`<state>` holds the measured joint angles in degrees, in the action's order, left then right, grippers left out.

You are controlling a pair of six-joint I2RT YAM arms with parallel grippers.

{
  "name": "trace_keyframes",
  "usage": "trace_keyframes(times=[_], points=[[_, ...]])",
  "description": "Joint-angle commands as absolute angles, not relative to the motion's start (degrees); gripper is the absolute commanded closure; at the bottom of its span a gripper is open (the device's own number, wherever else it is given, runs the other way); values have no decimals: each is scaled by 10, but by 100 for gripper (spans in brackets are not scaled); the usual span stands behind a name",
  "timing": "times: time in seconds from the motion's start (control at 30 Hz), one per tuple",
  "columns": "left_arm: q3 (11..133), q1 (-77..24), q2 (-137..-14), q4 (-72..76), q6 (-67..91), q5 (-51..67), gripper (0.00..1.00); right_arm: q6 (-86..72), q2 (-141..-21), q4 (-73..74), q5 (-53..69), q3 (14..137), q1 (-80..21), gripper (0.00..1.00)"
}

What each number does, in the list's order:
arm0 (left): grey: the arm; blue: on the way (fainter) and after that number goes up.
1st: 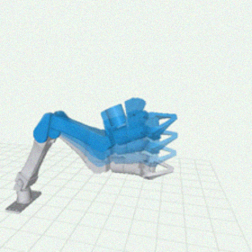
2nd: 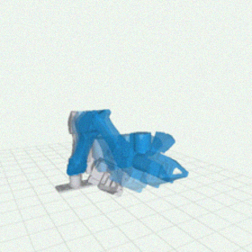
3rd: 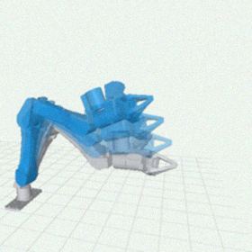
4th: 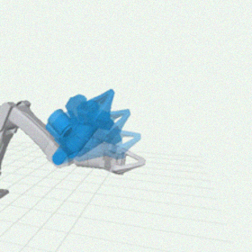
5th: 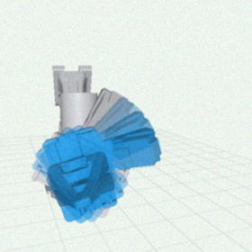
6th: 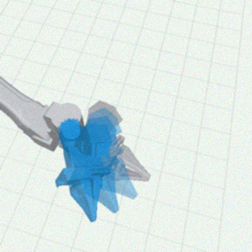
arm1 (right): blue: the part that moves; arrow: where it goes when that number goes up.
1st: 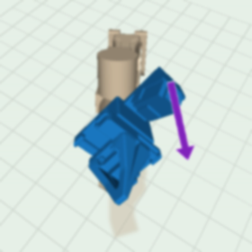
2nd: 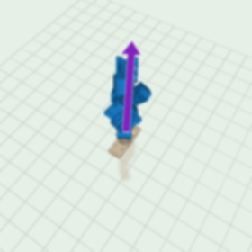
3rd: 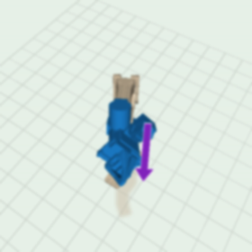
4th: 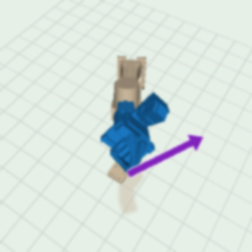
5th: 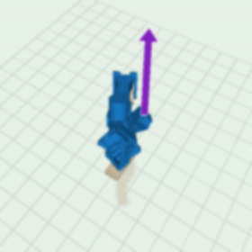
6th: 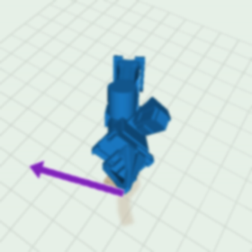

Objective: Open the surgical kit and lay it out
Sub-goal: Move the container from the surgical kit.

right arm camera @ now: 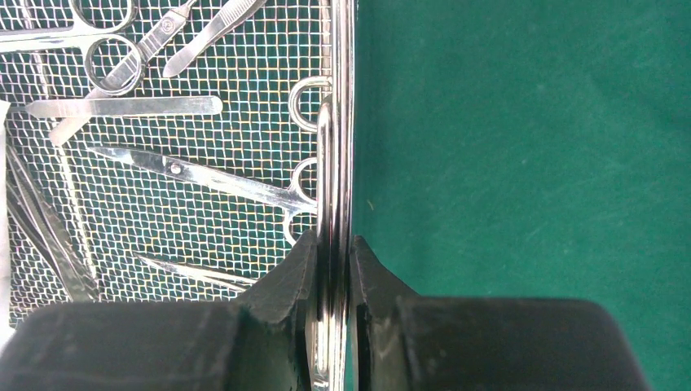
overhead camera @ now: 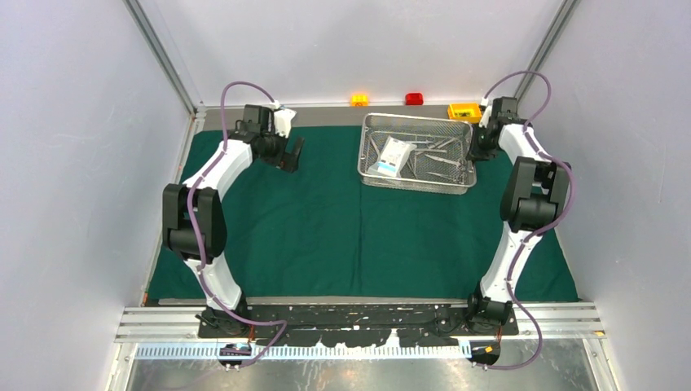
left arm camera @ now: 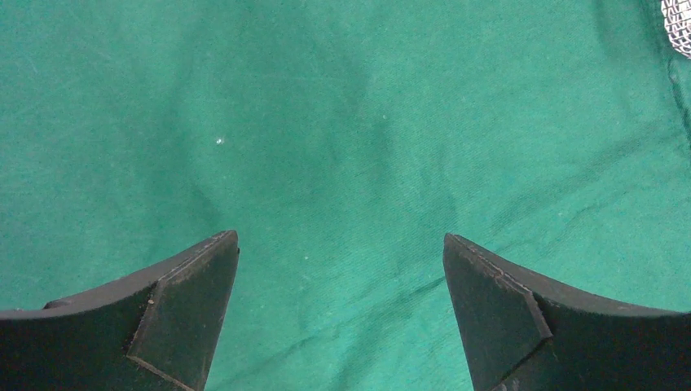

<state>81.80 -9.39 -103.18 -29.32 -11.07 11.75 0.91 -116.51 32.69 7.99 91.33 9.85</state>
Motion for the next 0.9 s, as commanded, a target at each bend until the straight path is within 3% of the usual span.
trace_keyframes(times=[0.0, 0.37, 0.87], points=[[813, -94, -998, -277, -124, 110, 1, 91, -1179, 353, 80, 989, 92, 99], [819, -94, -999, -285, -123, 111, 1, 143, -1213, 389, 77, 1026, 95, 99], [807, -94, -991, -287, -131, 106, 1, 157, -1141, 374, 78, 922, 98, 99]])
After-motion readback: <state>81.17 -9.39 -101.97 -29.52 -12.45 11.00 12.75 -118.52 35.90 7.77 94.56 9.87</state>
